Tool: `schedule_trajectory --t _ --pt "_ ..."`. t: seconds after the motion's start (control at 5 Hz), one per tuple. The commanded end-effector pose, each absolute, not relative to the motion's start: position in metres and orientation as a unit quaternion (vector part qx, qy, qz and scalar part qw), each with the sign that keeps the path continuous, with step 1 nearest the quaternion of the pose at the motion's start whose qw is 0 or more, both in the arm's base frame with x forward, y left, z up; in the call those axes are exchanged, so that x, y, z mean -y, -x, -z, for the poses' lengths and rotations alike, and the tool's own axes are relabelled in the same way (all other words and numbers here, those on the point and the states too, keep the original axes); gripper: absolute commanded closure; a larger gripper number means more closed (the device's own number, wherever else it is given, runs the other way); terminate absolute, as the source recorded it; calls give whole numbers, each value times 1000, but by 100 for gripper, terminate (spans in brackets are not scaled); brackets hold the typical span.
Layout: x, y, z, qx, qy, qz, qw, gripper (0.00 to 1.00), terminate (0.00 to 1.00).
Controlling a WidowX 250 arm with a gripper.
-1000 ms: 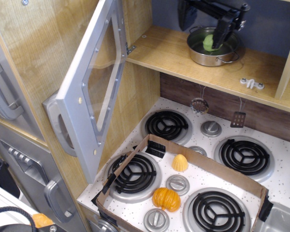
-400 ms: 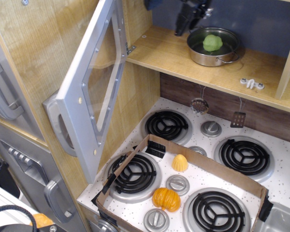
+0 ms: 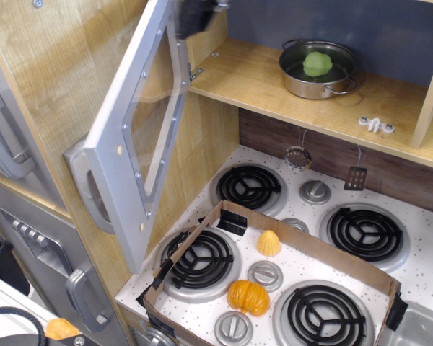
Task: Close microwave
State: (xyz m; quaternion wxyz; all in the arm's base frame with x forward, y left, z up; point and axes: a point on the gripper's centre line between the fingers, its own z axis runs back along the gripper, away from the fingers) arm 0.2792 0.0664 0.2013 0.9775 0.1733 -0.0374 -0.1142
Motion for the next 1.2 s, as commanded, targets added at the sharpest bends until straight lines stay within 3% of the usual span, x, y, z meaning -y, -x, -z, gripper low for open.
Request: schedule_trajectory --t 0.0,1.0 --pt "-96 -246 -220 24 -180 96 979 0 0" --pt "-130 -239 -168 16 -179 83 980 0 0"
